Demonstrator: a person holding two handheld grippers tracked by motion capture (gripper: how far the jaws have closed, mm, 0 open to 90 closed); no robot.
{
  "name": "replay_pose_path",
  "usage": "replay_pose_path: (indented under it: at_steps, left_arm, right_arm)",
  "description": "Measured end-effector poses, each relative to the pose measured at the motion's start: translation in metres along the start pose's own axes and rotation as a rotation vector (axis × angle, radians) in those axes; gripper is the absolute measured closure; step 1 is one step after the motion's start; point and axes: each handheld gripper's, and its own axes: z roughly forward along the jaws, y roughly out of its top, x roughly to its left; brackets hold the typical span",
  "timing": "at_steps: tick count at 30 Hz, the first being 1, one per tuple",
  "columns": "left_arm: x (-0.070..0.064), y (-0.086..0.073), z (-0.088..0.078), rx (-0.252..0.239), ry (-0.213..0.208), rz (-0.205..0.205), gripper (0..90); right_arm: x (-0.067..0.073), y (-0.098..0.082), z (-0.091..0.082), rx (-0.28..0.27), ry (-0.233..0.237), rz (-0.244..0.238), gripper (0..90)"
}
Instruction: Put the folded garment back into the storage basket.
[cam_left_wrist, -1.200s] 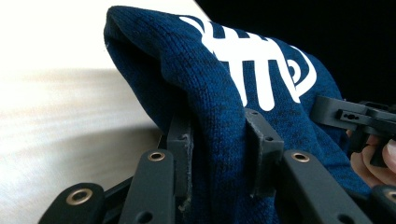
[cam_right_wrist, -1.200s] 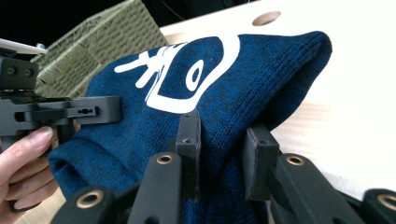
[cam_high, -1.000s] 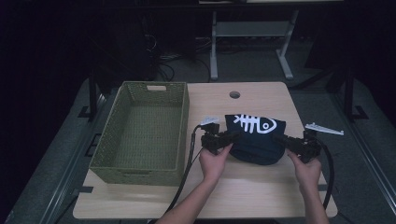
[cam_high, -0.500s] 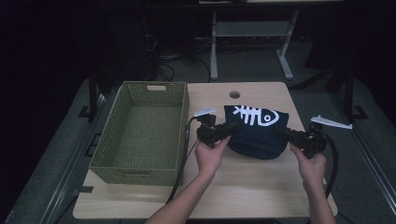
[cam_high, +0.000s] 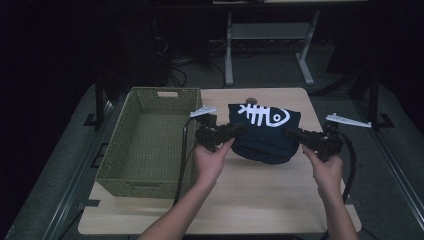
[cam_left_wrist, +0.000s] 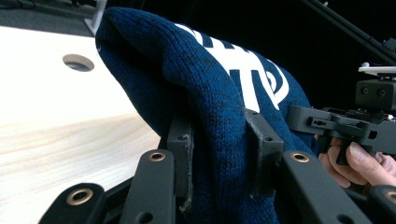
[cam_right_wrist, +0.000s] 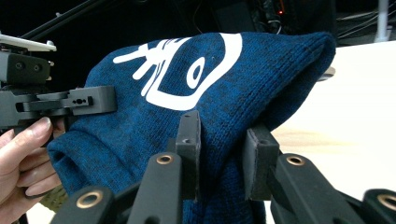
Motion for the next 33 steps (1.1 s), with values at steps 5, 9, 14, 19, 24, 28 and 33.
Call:
replay_pose_path:
  at_steps: [5, 9, 14, 19, 24, 28, 33]
  left_arm:
    - [0.006, 0.006, -0.015, 0.0, -0.005, -0.015, 66.6]
    - [0.01, 0.009, -0.025, -0.01, 0.0, -0.025, 66.6]
    - [0.019, 0.013, -0.044, -0.037, 0.025, -0.024, 66.4]
    - [0.024, 0.013, -0.058, -0.046, 0.05, -0.007, 66.0]
    - [0.031, 0.015, -0.072, -0.049, 0.061, -0.01, 66.1]
    - [0.037, 0.016, -0.082, -0.056, 0.069, -0.017, 66.1]
    - [0.043, 0.019, -0.093, -0.065, 0.08, -0.024, 66.1]
  right_arm:
    - [0.012, 0.007, 0.009, 0.011, 0.01, -0.019, 71.3]
    - [0.019, 0.01, 0.016, 0.017, 0.019, -0.027, 71.3]
    - [0.035, 0.016, 0.033, 0.02, 0.039, -0.045, 71.3]
    - [0.045, 0.018, 0.047, 0.032, 0.052, -0.052, 71.3]
    - [0.053, 0.016, 0.06, 0.04, 0.073, -0.045, 71.2]
    - [0.058, 0.014, 0.069, 0.045, 0.084, -0.043, 71.2]
    - [0.067, 0.015, 0.081, 0.053, 0.089, -0.049, 71.2]
